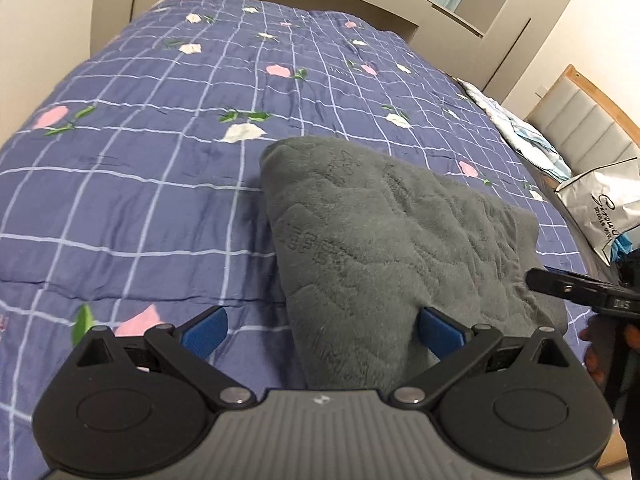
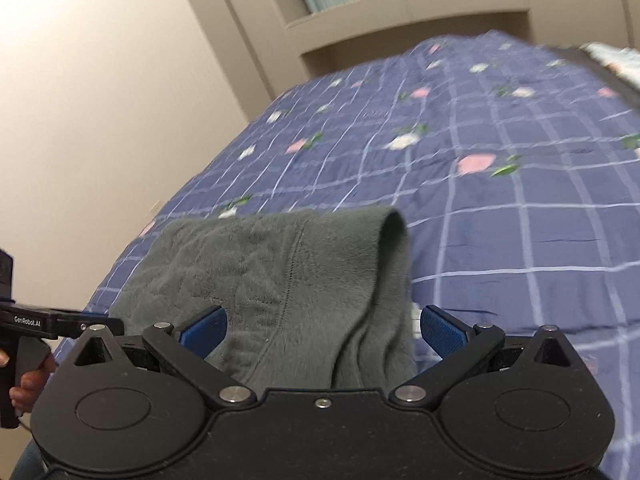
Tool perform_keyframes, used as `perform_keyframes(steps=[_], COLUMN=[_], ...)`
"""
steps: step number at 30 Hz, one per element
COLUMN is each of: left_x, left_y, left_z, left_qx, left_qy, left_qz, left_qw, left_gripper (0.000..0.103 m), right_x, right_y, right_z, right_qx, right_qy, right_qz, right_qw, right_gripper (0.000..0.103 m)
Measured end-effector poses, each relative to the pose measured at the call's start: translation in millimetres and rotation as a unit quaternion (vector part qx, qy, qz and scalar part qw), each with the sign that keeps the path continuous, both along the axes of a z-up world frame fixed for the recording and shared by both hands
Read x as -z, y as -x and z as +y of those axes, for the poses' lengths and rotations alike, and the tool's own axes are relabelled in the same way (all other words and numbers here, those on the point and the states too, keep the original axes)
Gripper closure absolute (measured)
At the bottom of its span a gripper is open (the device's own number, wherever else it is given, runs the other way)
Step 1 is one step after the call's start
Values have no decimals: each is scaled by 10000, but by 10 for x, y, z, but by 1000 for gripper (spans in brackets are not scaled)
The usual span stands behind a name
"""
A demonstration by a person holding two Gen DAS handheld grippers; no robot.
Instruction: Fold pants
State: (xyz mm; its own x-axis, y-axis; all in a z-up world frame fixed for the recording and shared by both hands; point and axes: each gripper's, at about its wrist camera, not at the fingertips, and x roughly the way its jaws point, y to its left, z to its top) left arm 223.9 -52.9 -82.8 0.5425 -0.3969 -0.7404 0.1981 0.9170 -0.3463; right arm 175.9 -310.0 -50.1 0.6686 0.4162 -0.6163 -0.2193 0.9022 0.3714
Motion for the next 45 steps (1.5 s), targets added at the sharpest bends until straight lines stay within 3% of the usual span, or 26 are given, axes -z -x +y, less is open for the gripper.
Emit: perform_keyframes(steps=[4,9,13,16,21,34,45], left_x=[69,228,335,369,388,413,381], left_y=[-92,-206,-273,-298,-330,-408,-409], left_z=[35,31,-9,-69,-125,-161,-208], left_qx=[171,323,367,417,459,564,486], left_qy=[282,735,981,951,907,861,754], left_qz=[175,500,602,558,534,653,695], left_qw=[9993,9955,9927,9930,9934,9925,9935], left_gripper=[0,0,0,0,0,0,0], right_x=[142,300,364,344,281,360,365], right_y=[-218,-382,-447,-506,-542,-524,-467], right_z=[-44,-233,-296,-255,-14,-91,-72], right_qx=[-481,-935,-1173,-1256,-1141,-1007,-866], right_qy=[-100,-720,-998,-896,-253,-662,-686], right_qz=[359,778,863,942,965,910,731], right_qw=[9981,9900,9843,9835,9884,9885,9912], right_gripper=[0,0,0,0,0,0,0])
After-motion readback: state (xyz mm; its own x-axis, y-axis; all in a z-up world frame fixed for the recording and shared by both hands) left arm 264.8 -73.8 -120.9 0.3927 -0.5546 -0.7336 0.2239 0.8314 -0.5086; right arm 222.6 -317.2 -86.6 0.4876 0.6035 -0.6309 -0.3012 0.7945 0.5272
